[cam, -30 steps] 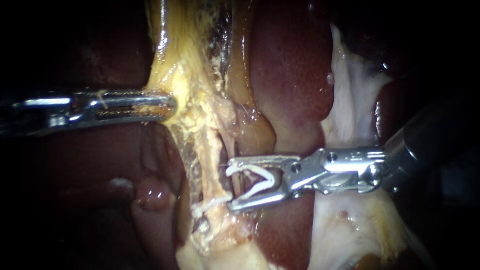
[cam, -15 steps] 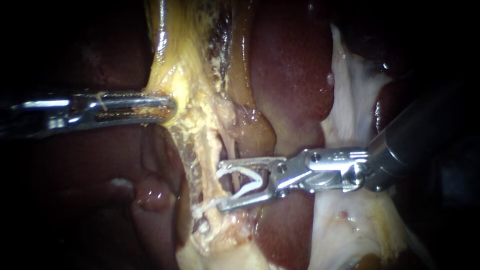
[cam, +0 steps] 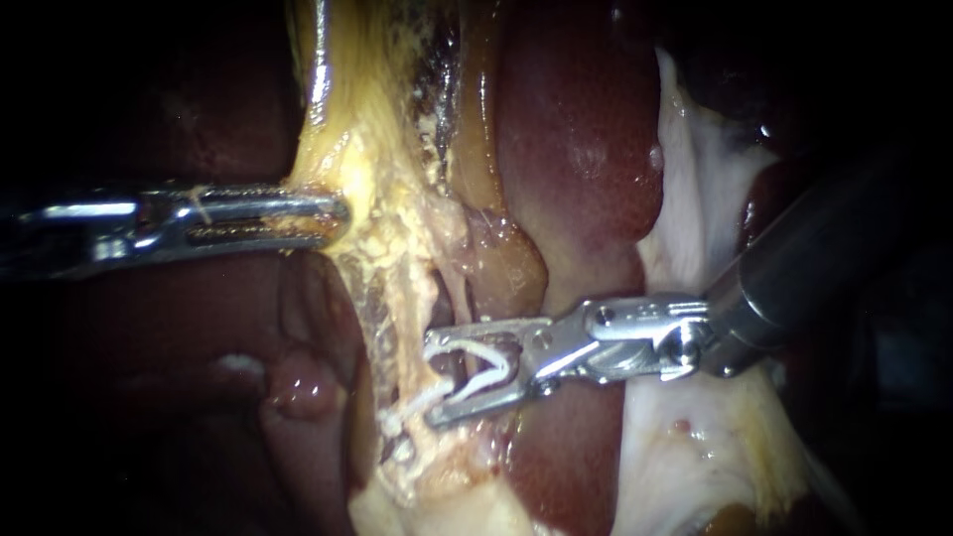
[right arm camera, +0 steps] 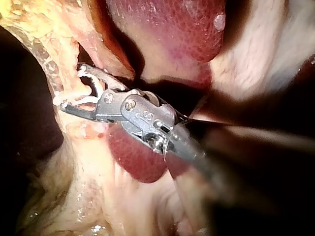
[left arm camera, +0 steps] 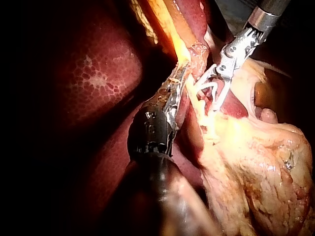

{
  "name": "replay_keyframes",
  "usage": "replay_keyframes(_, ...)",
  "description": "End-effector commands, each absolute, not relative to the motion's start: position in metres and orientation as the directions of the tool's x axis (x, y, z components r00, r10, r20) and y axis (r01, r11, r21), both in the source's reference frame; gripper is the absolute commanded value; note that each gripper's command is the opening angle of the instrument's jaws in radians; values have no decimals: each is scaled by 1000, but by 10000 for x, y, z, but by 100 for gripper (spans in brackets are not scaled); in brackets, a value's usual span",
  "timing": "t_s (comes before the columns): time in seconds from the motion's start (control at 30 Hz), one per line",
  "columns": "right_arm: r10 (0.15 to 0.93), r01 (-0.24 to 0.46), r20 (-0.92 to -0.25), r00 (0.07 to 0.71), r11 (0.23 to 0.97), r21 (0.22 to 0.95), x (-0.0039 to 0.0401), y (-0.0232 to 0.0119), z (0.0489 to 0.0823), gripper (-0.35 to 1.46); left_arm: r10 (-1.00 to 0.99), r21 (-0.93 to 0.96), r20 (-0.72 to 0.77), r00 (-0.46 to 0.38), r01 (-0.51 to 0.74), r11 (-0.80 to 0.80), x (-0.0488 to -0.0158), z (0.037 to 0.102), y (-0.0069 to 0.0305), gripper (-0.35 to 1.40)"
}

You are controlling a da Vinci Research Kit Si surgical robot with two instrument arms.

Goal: Clipping second clip left tube

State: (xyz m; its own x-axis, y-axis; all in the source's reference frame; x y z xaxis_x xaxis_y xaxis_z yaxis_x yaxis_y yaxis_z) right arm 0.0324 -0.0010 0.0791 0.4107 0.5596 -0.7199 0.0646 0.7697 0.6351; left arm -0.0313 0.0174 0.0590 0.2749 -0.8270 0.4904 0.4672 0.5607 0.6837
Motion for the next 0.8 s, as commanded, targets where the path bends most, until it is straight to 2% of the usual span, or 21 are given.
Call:
replay_keyframes(0.03, 560, 64, -720, 410, 770, 635, 325, -10, 791, 58, -827, 684, 490, 275, 467, 560, -312, 590, 174, -35)
replay_keyframes(0.13, 559, 46, -718, 414, 775, 630, 327, -9, 792, 58, -827, 684, 490, 275, 467, 560, -312, 589, 174, -35)
replay_keyframes(0.2, 553, 21, -708, 439, 781, 624, 326, -6, 791, 59, -824, 681, 494, 277, 466, 565, -311, 588, 174, -35)
replay_keyframes(0.3, 554, 18, -706, 442, 781, 625, 326, -3, 792, 59, -824, 681, 493, 277, 466, 565, -311, 586, 173, -35)
replay_keyframes(0.63, 650, 171, -691, 315, 677, 716, 346, -16, 780, 58, -824, 681, 494, 277, 466, 565, -311, 587, 174, -35)
replay_keyframes(0.8, 686, 240, -668, 290, 623, 744, 353, -21, 780, 57, -824, 681, 494, 277, 466, 565, -311, 587, 174, -35)
